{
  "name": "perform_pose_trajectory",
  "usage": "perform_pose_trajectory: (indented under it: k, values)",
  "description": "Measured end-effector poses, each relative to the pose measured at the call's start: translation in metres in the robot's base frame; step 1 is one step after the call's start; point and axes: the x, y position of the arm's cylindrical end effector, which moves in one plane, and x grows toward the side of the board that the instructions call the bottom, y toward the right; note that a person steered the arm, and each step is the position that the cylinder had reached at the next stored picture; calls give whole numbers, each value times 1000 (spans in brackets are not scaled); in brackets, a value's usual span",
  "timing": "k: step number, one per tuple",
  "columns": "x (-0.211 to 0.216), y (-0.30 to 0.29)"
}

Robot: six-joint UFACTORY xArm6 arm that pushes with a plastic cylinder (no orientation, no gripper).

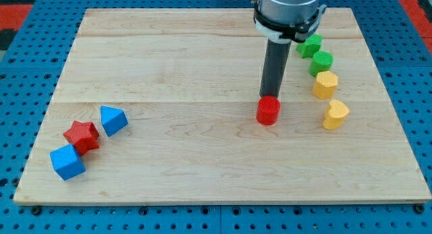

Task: Nudge the yellow hexagon to green star

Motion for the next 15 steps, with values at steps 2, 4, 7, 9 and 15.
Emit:
perform_pose_trajectory:
  k: [2,4,7,9,15]
  values:
    - [42,55]
    - [34,-148]
    - [0,-230]
    - [30,-299]
    - [33,79]
